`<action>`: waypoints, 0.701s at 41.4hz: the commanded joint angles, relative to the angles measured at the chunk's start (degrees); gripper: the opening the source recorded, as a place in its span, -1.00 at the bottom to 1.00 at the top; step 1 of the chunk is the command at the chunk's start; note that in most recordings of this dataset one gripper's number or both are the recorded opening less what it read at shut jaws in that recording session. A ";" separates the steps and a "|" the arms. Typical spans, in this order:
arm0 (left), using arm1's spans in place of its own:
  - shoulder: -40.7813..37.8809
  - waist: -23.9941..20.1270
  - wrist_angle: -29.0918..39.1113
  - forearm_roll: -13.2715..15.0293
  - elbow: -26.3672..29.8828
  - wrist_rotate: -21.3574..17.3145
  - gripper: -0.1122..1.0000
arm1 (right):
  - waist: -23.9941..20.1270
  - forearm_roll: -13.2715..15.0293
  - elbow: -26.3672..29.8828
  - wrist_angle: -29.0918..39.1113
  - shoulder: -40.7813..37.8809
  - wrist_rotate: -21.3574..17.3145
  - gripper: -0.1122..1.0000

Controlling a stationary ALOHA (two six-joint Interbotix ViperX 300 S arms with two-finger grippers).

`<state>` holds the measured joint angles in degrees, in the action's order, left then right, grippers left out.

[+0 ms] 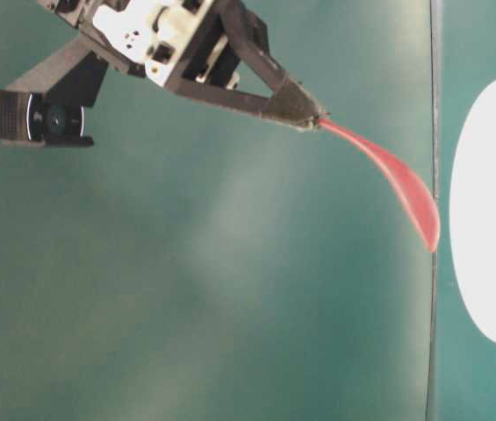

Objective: Grip the spoon and scoop the red block from the bowl with right arm.
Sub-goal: 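Carry the spoon over the white bowl and lower it inside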

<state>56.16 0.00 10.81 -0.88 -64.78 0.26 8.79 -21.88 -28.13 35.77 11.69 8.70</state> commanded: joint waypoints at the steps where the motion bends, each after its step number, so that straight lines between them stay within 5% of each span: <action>1: -0.18 -0.09 -0.26 -0.09 1.23 0.09 -0.79 | 0.09 0.35 2.29 0.53 -0.09 -0.70 -0.36; 7: -0.18 -0.09 -0.26 -0.09 1.23 0.09 -0.79 | 0.09 1.58 3.25 2.02 -0.88 -3.87 -0.36; 18: -0.18 -0.09 -0.26 -0.09 1.14 0.09 -0.79 | -0.26 7.91 3.96 8.00 -1.49 -12.57 -0.36; 29: -0.26 -0.09 -0.26 -0.09 1.14 0.09 -0.79 | -2.72 10.90 4.31 9.14 -4.31 -14.24 -0.36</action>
<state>56.25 0.00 10.81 -0.88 -64.78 0.26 7.03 -11.25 -25.22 44.82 7.73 -5.36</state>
